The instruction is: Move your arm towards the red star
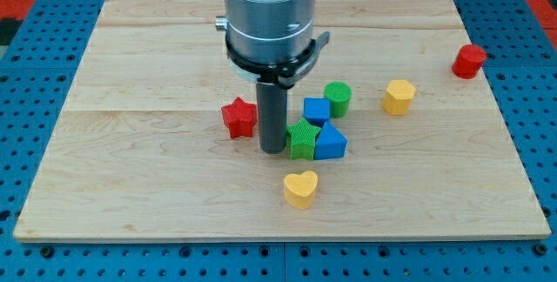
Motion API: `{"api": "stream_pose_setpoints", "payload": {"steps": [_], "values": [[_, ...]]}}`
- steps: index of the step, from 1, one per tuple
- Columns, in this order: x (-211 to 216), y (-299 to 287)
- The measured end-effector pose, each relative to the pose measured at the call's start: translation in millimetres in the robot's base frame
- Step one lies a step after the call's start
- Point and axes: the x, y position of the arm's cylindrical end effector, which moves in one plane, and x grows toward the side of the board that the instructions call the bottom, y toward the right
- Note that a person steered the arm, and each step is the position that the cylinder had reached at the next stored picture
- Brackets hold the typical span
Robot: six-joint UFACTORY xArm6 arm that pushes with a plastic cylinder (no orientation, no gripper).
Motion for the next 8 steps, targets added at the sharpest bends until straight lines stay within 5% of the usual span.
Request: {"api": "stream_pose_setpoints", "payload": {"steps": [8], "values": [[4,-95]]}}
